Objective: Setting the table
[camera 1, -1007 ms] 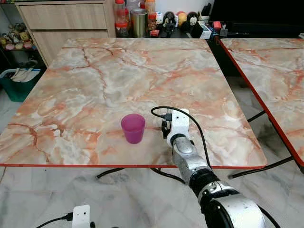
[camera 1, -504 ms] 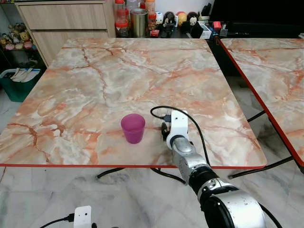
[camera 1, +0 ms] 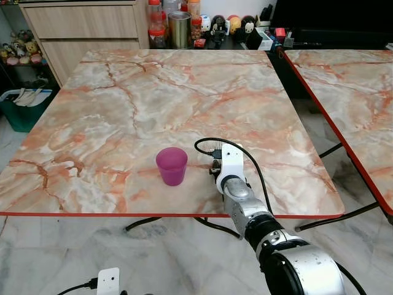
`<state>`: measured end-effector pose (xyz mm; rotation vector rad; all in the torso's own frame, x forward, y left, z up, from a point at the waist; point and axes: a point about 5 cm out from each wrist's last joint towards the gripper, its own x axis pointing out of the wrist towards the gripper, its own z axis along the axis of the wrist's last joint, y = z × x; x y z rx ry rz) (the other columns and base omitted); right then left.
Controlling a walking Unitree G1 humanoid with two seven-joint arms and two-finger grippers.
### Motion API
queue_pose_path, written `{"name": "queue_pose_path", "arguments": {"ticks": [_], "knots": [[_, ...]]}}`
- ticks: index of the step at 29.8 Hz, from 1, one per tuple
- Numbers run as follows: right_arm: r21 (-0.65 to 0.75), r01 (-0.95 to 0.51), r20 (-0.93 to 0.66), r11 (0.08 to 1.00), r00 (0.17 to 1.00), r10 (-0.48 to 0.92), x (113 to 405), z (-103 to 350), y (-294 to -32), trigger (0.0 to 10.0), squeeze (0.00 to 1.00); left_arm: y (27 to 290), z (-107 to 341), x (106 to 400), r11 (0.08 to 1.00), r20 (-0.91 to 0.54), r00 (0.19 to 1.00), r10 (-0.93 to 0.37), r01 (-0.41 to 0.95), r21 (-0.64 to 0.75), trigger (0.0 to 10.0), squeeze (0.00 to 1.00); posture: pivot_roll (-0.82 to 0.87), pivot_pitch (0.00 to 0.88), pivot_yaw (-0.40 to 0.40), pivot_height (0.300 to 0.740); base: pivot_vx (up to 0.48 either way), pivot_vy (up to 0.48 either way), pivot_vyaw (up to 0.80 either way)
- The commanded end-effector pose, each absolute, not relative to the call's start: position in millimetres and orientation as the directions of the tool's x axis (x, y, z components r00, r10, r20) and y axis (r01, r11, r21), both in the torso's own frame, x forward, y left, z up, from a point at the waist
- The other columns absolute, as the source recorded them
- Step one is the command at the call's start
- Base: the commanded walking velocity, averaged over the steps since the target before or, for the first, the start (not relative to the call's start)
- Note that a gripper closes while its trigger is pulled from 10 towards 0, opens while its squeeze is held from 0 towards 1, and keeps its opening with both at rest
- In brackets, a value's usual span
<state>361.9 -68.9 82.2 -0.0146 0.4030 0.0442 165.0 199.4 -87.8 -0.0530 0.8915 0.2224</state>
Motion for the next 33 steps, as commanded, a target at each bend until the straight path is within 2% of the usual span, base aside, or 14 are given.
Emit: {"name": "queue_pose_path", "arguments": {"ticks": [1,22,28,29,30,31,32,33], "knots": [[0.0,-0.048,-0.446,0.999,0.894,0.043,356.9,72.8,-67.6,0.0,0.0,196.1,-91.8,158.1,0.975,-0.799,0.581,0.157,-0.219,0.033,10.0,0.0,0.14,0.107,-0.04,0.715,0.0,0.0,0.0],[0.002,-0.065,-0.411,0.998,0.91,0.06,358.8,78.5,-62.2,0.0,0.0,194.6,-92.4,158.2,0.98,-0.81,0.572,0.132,-0.195,0.022,10.0,0.0,0.14,0.071,-0.037,0.715,0.0,0.0,0.0],[-0.012,-0.059,-0.283,0.998,0.958,0.053,370.1,101.5,-64.4,0.0,0.0,198.0,-90.3,161.6,0.975,-0.797,0.58,0.169,-0.216,0.05,10.0,0.0,0.13,0.073,-0.036,0.715,0.0,0.0,0.0],[-0.013,-0.065,-0.253,0.998,0.966,0.06,371.8,106.3,-63.6,2.9,0.0,198.4,-90.3,161.5,0.975,-0.796,0.58,0.171,-0.218,0.051,10.0,0.0,0.13,0.072,-0.035,0.715,0.0,0.0,0.0],[-0.027,-0.088,-0.166,0.996,0.983,0.082,376.1,120.6,-61.1,10.0,0.0,199.6,-90.2,161.2,0.974,-0.796,0.579,0.177,-0.219,0.058,10.0,0.0,0.13,0.076,-0.034,0.715,0.0,0.0,0.0],[-0.027,-0.088,-0.166,0.996,0.983,0.082,376.1,120.6,-61.1,10.0,0.0,199.6,-90.2,161.2,0.974,-0.796,0.579,0.177,-0.219,0.058,10.0,0.0,0.13,0.076,-0.034,0.715,0.0,0.0,0.0],[-0.046,-0.095,-0.067,0.994,0.994,0.092,380.1,137.1,-60.7,10.0,0.0,200.5,-90.1,161.1,0.972,-0.794,0.579,0.184,-0.225,0.061,10.0,0.0,0.12,0.076,-0.033,0.715,0.0,0.0,0.0],[-0.058,-0.095,-0.033,0.994,0.995,0.093,381.3,142.8,-60.9,10.0,0.0,200.7,-90.0,161.1,0.972,-0.794,0.579,0.185,-0.226,0.061,10.0,0.0,0.12,0.077,-0.033,0.715,0.0,0.0,0.0]]}}
